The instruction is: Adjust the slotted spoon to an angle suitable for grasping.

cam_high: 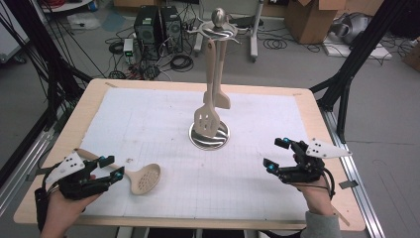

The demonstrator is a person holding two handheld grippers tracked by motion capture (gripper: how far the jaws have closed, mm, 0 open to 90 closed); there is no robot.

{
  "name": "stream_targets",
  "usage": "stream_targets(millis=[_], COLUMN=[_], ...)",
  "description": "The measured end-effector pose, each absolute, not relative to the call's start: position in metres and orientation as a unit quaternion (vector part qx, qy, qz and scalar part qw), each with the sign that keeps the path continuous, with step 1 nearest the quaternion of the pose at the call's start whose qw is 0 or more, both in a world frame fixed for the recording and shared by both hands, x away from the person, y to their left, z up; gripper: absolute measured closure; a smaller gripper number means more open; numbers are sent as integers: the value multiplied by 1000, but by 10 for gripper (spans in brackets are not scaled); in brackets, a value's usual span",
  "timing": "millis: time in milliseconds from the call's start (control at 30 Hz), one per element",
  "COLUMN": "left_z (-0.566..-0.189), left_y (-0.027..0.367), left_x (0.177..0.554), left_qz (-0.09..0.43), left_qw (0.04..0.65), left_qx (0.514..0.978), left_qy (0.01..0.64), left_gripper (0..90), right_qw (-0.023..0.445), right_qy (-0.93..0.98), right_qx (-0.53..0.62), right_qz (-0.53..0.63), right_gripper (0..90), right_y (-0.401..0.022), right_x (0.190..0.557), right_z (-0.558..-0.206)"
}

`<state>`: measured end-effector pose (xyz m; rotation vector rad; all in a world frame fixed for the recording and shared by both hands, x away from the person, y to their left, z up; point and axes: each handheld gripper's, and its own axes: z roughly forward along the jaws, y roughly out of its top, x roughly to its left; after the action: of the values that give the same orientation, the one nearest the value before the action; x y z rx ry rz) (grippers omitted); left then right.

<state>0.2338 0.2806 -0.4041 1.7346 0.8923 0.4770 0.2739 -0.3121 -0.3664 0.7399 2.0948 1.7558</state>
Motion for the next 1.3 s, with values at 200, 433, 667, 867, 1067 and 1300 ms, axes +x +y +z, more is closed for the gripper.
stream_targets(millis=[200, 433, 667, 867, 1067, 1300], left_z=[-412, -419, -431, -440, -446, -447], left_y=[287, 295, 306, 314, 321, 326], left_x=[237, 243, 249, 251, 253, 257], left_qz=[208, 204, 196, 189, 185, 188], left_qw=[529, 510, 488, 480, 471, 457], left_qx=[732, 743, 752, 754, 754, 751], left_qy=[375, 383, 397, 407, 420, 437], left_gripper=[686, 847, 890, 894, 895, 895], right_qw=[153, 159, 158, 157, 156, 152], right_qy=[731, 732, 731, 730, 730, 734], right_qx=[263, 259, 263, 261, 261, 256], right_qz=[611, 610, 610, 611, 612, 610], right_gripper=[149, 149, 149, 149, 148, 147], right_y=[-315, -318, -322, -325, -325, -322], right_x=[271, 269, 266, 263, 263, 262], right_z=[-367, -367, -367, -367, -367, -367])
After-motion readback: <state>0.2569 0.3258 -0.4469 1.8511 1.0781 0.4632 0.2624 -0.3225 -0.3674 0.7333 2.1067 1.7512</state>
